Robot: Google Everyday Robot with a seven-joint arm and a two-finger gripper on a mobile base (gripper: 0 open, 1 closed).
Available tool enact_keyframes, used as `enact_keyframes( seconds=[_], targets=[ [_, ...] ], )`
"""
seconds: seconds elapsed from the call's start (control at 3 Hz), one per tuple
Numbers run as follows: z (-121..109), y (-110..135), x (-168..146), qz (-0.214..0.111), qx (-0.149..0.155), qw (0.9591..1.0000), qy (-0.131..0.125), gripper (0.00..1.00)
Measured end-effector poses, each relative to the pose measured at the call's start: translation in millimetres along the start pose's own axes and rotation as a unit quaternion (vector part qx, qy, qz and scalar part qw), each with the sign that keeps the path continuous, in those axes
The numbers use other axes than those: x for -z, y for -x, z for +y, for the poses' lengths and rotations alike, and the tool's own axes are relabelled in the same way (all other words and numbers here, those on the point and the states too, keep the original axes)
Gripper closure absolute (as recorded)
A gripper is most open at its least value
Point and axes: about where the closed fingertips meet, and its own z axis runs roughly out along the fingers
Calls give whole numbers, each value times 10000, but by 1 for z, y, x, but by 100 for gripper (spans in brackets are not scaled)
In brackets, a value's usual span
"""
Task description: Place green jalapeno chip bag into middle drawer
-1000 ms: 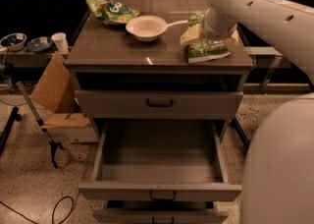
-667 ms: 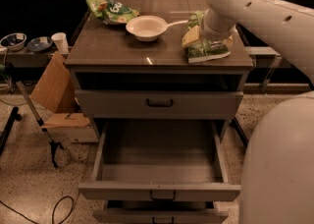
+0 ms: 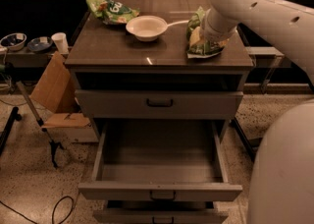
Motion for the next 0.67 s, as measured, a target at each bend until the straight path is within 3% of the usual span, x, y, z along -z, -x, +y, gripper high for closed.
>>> enact_keyframes(
  seconds=[0.33,0.67],
  targets=[
    [3,-1,26,-160,-12,9998,122,89],
    [1,-7,73,-476,-32,9987,187,100]
  ],
)
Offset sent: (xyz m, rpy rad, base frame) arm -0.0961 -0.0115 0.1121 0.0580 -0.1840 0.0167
